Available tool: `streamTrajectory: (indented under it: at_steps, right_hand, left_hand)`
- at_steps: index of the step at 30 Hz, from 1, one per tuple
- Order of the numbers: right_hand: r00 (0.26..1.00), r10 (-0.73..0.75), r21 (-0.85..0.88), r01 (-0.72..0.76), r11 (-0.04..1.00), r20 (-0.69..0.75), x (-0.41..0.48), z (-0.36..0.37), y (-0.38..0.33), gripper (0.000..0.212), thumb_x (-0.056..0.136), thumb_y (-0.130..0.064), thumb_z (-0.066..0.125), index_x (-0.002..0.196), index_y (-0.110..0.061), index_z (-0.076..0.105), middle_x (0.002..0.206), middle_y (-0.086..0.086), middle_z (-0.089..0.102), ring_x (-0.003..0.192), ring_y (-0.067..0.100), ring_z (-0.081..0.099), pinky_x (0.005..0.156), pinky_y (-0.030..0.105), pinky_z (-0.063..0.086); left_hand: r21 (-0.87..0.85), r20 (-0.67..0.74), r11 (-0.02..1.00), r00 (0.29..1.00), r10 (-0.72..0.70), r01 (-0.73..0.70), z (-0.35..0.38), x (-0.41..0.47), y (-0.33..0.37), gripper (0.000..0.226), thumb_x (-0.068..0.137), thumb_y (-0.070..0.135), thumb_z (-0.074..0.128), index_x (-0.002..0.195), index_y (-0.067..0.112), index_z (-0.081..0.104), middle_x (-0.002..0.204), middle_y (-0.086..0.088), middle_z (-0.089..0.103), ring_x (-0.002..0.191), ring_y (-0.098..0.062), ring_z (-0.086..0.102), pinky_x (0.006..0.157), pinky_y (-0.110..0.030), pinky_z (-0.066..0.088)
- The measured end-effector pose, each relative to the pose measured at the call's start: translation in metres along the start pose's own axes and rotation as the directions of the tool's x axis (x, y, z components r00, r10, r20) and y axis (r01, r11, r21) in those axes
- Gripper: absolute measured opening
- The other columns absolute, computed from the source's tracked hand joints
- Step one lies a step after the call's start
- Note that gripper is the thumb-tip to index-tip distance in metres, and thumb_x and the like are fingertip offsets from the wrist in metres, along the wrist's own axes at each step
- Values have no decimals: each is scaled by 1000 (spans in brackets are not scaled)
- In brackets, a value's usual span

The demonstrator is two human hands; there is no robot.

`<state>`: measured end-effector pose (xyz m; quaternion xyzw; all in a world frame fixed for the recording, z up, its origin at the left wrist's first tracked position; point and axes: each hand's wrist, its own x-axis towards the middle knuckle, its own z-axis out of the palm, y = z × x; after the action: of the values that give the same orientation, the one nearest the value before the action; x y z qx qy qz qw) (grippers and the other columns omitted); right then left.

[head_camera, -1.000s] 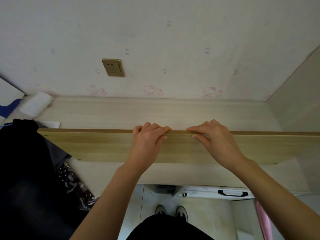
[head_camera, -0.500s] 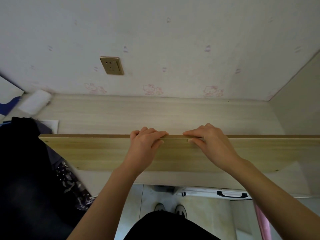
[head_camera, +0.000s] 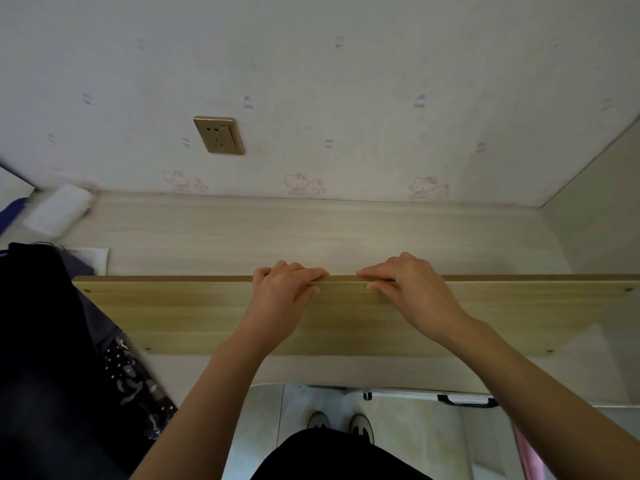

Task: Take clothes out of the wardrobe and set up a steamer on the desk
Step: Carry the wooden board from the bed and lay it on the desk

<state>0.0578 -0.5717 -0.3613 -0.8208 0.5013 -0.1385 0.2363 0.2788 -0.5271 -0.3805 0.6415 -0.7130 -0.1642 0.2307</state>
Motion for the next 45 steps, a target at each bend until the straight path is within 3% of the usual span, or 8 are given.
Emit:
streamTrajectory:
  at_steps: [5,8,11,13,20,23,28,45]
  right_hand:
    - [1000,-10,-39,11,999,22,18,0,-2,24,92,-25,58,115,-28,67,103,-8,68,96,11,50,81,27,40]
    - [999,-4,-64,7,998,51,28,1,1,25,93,-25,57,116,-26,66,105,-5,68,97,11,50,82,26,39]
    - [998,14,-70,-10,998,63,41,2,6,25,93,-25,57,116,-25,66,106,-5,68,96,9,51,81,22,37]
    - [997,29,-76,-23,997,72,50,3,8,25,92,-27,59,116,-25,65,107,-6,67,95,7,52,82,22,39]
    - [987,80,-202,-51,978,137,84,16,15,44,81,-40,70,118,-23,56,112,-2,61,103,17,51,89,37,45]
    - [981,102,-275,-53,960,166,99,27,22,54,78,-42,72,122,-20,50,119,1,57,108,22,50,91,39,44]
    - [958,164,-353,-74,933,233,127,51,36,62,76,-39,75,125,-18,45,123,6,54,111,27,48,91,40,40]
    - [853,269,-309,-135,942,447,163,116,67,71,78,-34,76,135,-11,42,128,18,45,119,37,42,98,45,41]
  left_hand:
    - [90,-35,996,999,-10,13,2,10,-7,28,90,22,61,116,31,65,100,14,66,92,-10,54,89,-30,25]
    - [217,-160,976,985,64,-28,9,14,-12,30,83,20,69,112,23,68,106,6,67,102,-20,59,93,-40,33]
    - [311,-300,950,950,89,10,21,13,-16,48,84,20,67,130,17,57,136,-4,53,133,-27,42,104,-50,32]
    - [305,-327,952,943,64,41,34,5,-19,61,86,19,66,142,12,43,150,-9,38,143,-31,25,109,-53,28]
    - [273,-73,952,990,-120,136,97,-37,-52,71,93,46,41,153,21,13,162,0,4,147,-32,3,112,-59,15]
    - [307,22,927,972,-235,217,113,-38,-68,75,91,60,33,153,27,9,161,2,5,147,-32,1,110,-66,13]
    - [354,76,898,950,-304,259,129,-27,-85,74,89,65,28,152,33,5,161,4,0,147,-30,-3,107,-71,9]
    - [403,171,877,920,-353,261,152,-31,-120,72,84,67,33,149,44,12,161,4,6,148,-29,1,99,-77,14]
